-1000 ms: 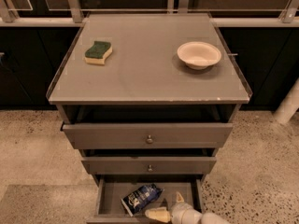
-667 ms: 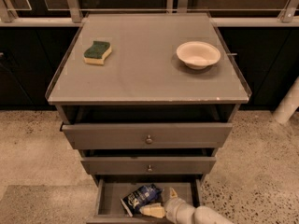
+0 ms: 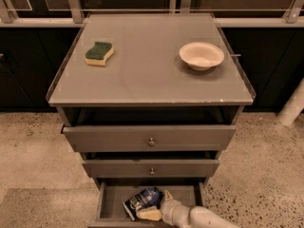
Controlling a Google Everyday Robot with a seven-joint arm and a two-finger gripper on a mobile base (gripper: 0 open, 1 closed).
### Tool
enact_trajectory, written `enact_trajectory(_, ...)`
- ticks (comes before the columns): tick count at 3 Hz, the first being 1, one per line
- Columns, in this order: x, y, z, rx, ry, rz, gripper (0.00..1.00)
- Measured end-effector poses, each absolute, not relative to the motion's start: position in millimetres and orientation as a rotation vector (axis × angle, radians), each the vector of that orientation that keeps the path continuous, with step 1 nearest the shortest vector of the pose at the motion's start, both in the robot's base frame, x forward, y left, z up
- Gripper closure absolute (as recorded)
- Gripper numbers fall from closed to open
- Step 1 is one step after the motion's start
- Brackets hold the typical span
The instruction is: Pick blue chip bag from bottom drawer and place on counter
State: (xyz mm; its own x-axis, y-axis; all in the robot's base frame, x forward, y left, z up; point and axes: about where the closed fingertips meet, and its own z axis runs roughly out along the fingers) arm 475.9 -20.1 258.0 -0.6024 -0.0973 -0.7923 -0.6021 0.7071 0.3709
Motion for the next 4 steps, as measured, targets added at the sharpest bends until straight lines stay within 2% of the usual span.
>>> enact_trajectory(3, 517.1, -39.9, 216.0, -0.528, 2.169, 0.695, 0.0)
enact_trajectory(4, 533.2, -25.3, 193.7, -0.525, 2.168, 0.72, 0.0)
